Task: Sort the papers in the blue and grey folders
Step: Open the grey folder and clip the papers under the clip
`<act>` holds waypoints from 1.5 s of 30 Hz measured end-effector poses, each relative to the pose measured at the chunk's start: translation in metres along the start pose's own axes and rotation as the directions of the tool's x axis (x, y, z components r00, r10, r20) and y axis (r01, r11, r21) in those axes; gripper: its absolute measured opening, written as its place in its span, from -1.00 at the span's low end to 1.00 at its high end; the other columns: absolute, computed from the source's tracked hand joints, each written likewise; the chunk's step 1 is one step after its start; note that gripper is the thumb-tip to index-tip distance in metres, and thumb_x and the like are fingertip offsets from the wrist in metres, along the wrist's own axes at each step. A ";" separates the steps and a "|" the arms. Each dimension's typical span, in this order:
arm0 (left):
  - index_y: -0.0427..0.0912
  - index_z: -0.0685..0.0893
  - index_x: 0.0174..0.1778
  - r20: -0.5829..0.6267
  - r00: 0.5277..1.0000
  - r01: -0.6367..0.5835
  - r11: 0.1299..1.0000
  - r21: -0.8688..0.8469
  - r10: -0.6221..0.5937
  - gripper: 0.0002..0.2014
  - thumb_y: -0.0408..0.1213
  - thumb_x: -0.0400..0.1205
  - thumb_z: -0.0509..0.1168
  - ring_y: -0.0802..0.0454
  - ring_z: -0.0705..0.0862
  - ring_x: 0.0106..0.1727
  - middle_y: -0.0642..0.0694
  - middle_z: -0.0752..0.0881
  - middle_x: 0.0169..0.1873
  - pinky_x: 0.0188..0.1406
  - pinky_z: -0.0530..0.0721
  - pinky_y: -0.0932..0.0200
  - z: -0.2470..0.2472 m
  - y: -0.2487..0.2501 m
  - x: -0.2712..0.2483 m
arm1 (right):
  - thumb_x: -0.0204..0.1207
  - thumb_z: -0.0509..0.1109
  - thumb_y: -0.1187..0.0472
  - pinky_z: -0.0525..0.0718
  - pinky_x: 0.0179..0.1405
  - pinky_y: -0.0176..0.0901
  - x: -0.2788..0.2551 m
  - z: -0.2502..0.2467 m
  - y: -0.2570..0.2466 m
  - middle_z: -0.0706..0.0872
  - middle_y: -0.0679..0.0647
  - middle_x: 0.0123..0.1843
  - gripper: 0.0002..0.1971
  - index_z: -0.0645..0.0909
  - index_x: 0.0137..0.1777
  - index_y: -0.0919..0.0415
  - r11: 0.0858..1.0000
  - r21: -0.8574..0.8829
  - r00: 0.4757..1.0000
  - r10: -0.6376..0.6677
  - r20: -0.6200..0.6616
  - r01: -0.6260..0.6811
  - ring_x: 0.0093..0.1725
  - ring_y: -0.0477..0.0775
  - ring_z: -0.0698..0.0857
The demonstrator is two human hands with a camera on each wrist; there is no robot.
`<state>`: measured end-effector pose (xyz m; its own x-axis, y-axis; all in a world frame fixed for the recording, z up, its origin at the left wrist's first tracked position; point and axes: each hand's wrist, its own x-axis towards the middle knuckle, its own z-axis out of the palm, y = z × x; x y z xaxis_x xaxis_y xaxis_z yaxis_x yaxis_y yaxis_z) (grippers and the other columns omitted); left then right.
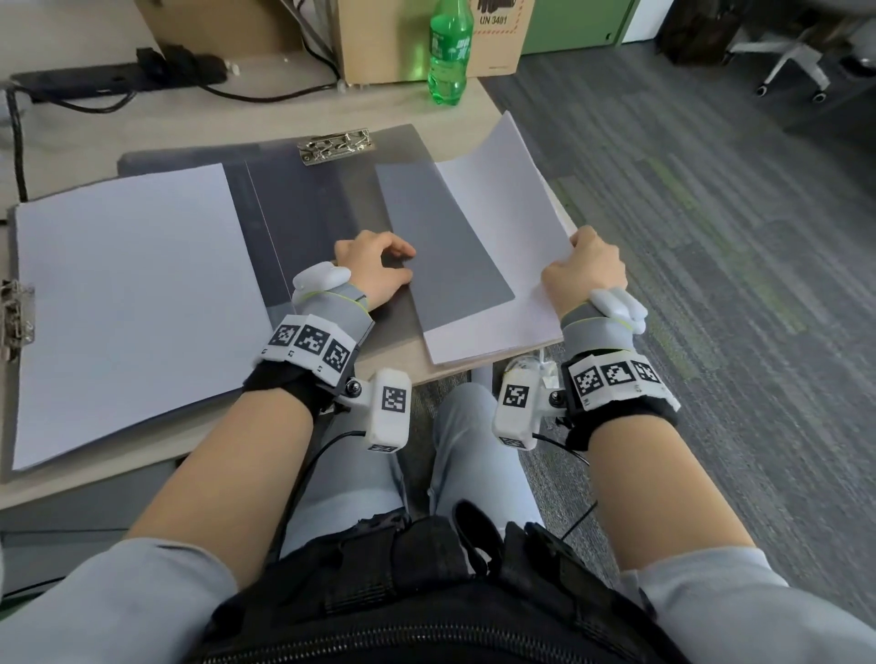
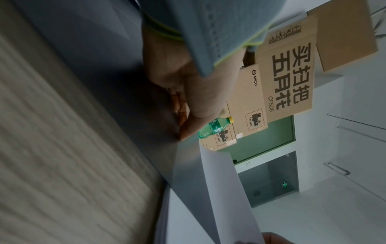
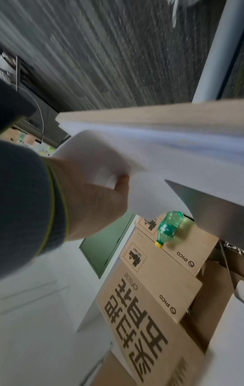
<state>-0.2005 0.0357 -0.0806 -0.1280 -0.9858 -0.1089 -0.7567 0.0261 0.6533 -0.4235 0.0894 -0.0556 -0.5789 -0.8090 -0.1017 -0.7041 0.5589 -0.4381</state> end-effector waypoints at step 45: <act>-0.04 0.68 -0.53 -0.287 0.958 -0.229 0.682 -0.695 0.030 -0.86 -0.33 0.32 0.43 0.37 0.65 -0.45 0.25 0.69 -0.62 -0.23 0.59 0.49 -0.119 0.016 -0.017 | 0.33 0.60 0.30 0.67 -0.26 -0.32 -0.041 -0.029 -0.103 0.78 0.01 -0.23 -0.74 0.72 0.00 0.35 0.322 0.928 0.937 -0.341 -0.069 0.186 -0.28 -0.09 0.74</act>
<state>-0.1337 0.0331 0.0211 0.0386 -0.9908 0.1298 -0.0411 0.1282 0.9909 -0.3389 0.0702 0.0195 -0.3307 -0.9366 0.1162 0.0471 -0.1393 -0.9891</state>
